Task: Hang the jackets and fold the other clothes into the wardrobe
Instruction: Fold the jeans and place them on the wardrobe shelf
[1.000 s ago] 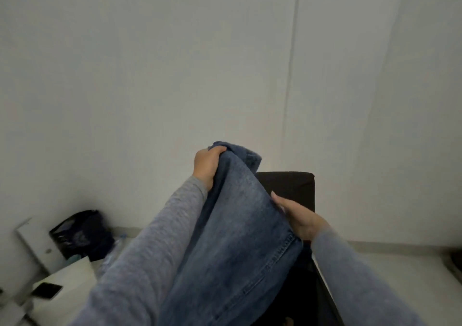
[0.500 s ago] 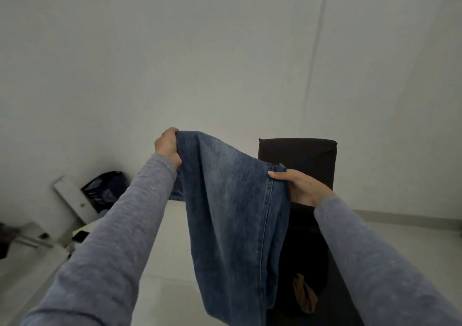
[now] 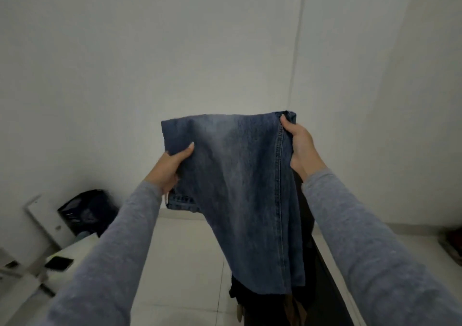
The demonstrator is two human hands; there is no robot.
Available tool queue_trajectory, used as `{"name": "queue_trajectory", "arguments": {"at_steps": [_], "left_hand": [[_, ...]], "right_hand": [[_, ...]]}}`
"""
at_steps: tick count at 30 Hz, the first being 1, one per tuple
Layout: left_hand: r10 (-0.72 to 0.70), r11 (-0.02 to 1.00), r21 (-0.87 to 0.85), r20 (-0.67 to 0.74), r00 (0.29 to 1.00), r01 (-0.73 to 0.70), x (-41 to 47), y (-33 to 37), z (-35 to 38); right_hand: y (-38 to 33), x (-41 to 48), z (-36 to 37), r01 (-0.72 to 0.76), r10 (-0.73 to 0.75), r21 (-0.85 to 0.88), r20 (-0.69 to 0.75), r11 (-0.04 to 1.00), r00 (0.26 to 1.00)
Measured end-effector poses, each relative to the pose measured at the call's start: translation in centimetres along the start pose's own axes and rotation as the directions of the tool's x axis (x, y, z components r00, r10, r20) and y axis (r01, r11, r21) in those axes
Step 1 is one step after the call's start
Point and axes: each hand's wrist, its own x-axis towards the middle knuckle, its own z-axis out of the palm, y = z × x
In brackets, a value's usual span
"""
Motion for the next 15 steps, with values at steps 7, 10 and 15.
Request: {"name": "queue_trajectory", "arguments": {"at_steps": [7, 10, 15], "left_hand": [[0.020, 1.000, -0.020, -0.117, 0.993, -0.022, 0.0, -0.3, 3.3], [0.063, 0.986, -0.142, -0.138, 0.988, -0.082, 0.1, 1.4, 6.0], [0.085, 0.974, -0.195, -0.170, 0.982, -0.118, 0.2, 2.7, 9.8]], "right_hand": [[-2.2, -0.2, -3.1, 0.013, -0.056, -0.308, -0.131, 0.951, 0.990], [-2.7, 0.1, -5.0, -0.001, -0.079, -0.338, -0.223, 0.941, 0.972], [1.5, -1.7, -8.4, -0.033, -0.144, -0.405, -0.399, 0.914, 0.905]]}}
